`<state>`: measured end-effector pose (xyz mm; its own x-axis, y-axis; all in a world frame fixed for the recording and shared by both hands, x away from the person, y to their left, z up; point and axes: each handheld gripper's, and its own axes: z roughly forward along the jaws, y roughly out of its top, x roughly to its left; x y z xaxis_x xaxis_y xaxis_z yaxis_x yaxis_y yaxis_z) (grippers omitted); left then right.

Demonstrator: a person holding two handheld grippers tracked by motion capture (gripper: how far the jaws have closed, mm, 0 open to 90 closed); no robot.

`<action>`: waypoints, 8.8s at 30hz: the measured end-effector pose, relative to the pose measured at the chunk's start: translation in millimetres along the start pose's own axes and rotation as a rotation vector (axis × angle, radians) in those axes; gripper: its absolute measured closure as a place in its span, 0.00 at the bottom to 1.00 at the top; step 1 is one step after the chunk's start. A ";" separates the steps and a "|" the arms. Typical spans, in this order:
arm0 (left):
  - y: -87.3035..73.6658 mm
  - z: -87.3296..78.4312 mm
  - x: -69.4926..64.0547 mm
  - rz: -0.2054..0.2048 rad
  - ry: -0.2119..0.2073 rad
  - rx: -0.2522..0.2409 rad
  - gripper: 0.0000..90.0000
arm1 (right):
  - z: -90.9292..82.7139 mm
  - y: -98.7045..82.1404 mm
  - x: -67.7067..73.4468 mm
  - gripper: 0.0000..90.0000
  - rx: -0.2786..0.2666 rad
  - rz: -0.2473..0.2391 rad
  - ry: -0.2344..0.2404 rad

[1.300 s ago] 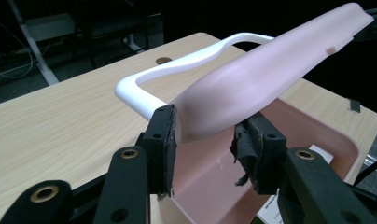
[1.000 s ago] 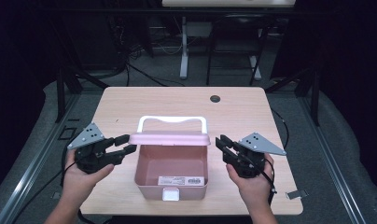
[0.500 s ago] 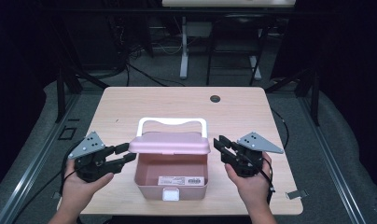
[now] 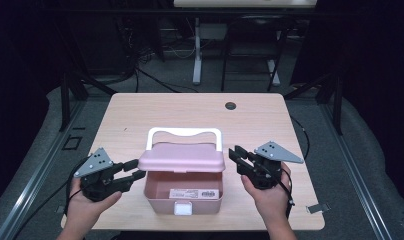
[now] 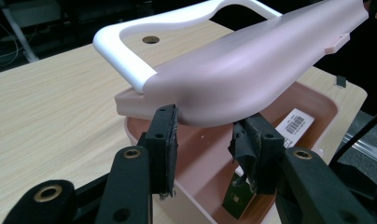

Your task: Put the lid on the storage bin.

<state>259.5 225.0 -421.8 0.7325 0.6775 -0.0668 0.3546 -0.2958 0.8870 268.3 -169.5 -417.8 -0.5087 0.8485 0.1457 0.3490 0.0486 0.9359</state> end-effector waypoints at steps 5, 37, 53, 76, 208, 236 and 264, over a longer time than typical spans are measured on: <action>-3.1 0.1 -0.3 0.003 -0.003 0.005 0.67 | 1.9 -0.7 -0.1 0.81 0.005 0.003 0.005; -21.2 1.2 -5.3 -0.013 -0.002 0.011 0.68 | 13.1 -7.0 -6.5 0.80 0.030 0.030 0.019; -31.0 3.3 -5.6 -0.021 -0.010 0.033 0.70 | 15.8 -8.7 -7.4 0.80 0.035 0.035 0.021; -42.2 4.6 -8.5 -0.029 -0.032 0.062 0.77 | 18.3 -12.5 -14.8 0.77 0.038 0.042 0.004; -28.9 55.1 90.2 -0.245 0.112 0.075 0.61 | 41.3 -46.6 -63.1 0.53 0.086 0.051 -0.121; -64.3 57.0 98.1 -0.279 0.136 0.085 0.60 | 50.5 -56.8 -61.1 0.54 0.114 0.029 -0.127; -72.9 68.3 94.6 -0.280 0.121 0.111 0.59 | 60.8 -69.0 -62.7 0.54 0.148 0.018 -0.128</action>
